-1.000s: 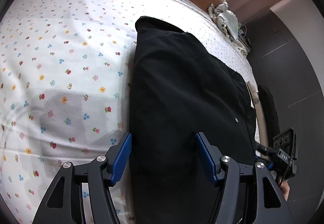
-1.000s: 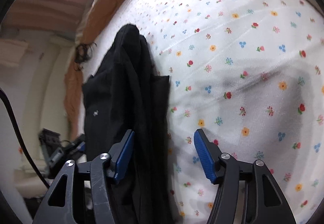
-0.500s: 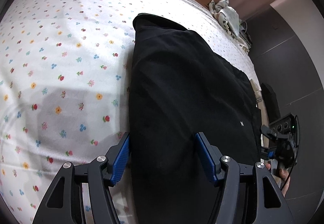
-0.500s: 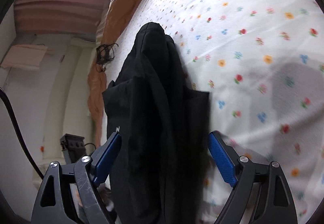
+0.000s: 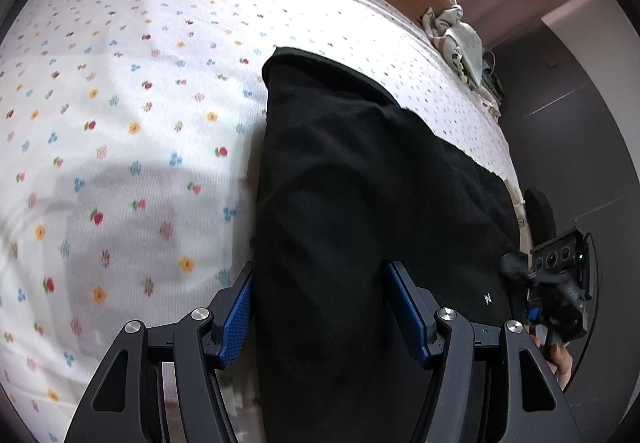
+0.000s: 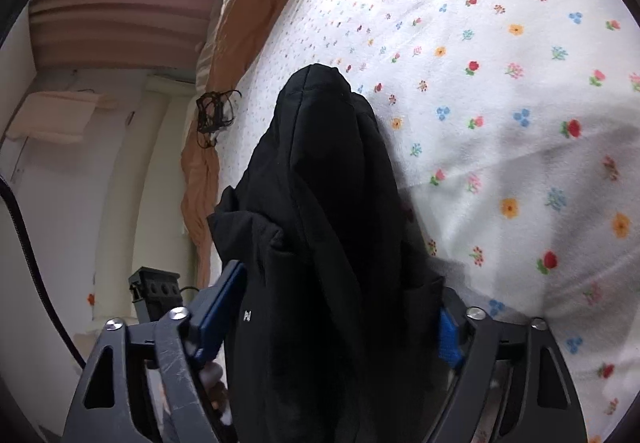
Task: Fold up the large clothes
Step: 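Grasp the folded black shirt with the left tool while the right tool grasps beside it, then lift the folded shirt with both tools and carry it toward the bed end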
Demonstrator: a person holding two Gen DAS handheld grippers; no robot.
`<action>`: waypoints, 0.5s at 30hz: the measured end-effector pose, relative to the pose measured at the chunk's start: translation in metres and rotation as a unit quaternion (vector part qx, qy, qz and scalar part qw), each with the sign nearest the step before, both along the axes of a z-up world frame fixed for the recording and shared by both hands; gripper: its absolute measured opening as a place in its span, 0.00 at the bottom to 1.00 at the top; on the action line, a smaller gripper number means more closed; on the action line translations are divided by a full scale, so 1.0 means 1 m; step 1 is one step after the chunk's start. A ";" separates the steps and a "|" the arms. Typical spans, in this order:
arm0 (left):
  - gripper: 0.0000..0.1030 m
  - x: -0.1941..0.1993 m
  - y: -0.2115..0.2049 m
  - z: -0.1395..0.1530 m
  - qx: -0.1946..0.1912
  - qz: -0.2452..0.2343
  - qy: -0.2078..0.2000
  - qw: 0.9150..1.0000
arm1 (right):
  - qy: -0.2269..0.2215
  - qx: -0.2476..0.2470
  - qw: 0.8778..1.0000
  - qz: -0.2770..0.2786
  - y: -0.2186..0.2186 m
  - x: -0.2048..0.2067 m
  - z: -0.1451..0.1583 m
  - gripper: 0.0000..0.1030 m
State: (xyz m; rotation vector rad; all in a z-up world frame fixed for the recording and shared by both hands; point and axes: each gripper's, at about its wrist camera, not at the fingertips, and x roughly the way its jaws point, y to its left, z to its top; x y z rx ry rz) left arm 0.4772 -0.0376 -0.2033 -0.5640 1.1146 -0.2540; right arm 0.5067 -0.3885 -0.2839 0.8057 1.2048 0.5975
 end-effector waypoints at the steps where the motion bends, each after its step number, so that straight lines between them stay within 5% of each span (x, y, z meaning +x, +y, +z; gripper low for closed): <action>1: 0.60 0.000 0.000 0.001 0.001 0.001 0.002 1.000 | 0.009 -0.003 1.000 0.003 0.000 0.000 -0.003 0.51; 3: 0.55 -0.001 -0.002 0.005 0.005 0.001 0.002 1.000 | 0.019 0.005 1.000 0.003 0.000 -0.002 -0.006 0.38; 8: 0.42 -0.007 -0.004 0.024 0.015 -0.007 -0.010 1.000 | -0.007 -0.028 1.000 0.005 0.004 -0.013 0.016 0.25; 15: 0.35 -0.022 -0.006 0.060 0.009 -0.015 -0.040 0.999 | -0.053 -0.077 0.996 0.011 0.014 -0.031 0.061 0.21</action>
